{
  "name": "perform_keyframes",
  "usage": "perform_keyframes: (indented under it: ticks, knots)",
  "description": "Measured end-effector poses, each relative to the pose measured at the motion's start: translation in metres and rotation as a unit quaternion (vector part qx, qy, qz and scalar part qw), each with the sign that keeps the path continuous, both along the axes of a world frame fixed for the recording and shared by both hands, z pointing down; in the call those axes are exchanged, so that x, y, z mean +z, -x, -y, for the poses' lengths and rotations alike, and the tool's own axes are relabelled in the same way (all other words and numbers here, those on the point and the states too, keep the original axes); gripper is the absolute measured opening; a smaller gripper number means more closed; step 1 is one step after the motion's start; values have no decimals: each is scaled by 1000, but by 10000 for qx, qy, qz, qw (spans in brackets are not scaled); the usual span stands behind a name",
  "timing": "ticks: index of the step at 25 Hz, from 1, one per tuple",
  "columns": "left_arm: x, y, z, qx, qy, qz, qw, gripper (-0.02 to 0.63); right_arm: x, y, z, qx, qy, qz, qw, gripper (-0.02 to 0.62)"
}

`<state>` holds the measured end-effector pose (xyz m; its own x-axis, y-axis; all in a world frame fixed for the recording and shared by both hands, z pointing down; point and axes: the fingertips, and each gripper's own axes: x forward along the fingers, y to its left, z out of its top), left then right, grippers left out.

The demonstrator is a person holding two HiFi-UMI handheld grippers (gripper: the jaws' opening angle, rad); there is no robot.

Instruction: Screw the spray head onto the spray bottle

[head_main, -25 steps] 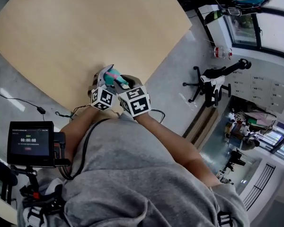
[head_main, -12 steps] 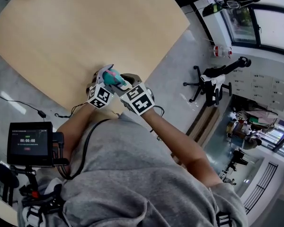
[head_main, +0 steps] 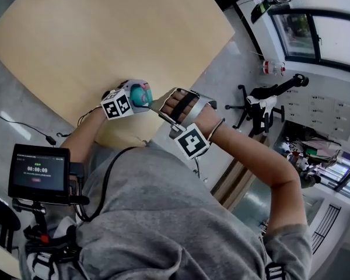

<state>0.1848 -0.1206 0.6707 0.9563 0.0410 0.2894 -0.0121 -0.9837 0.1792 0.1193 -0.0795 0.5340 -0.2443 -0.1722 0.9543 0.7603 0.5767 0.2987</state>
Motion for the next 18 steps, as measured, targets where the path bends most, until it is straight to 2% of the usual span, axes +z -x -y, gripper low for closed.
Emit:
perform_keyframes:
  ticks: [3, 6, 9, 11, 16, 17, 18]
  knots:
    - [2, 0, -1, 121, 3, 26, 9999, 385, 18, -1, 12, -537, 14, -326, 9980, 218]
    - [4, 1, -1, 151, 10, 49, 9999, 387, 38, -7, 29, -1384, -247, -1010, 9849, 218]
    - [5, 1, -1, 192, 14, 67, 9998, 387, 56, -6, 34, -1868, -256, -1412, 9719, 218]
    - [6, 1, -1, 216, 26, 75, 9997, 388, 65, -5, 37, -2049, -262, -1512, 9667, 218]
    - [5, 0, -2, 234, 46, 51, 9997, 390, 71, -6, 36, -1771, 95, -1711, 9692, 192]
    - [4, 0, -3, 235, 34, 49, 9997, 391, 72, -9, 34, -1488, 276, -1749, 9729, 139]
    - [4, -1, -3, 231, 19, 48, 9997, 393, 72, -10, 32, -1013, 505, -1735, 9783, 123]
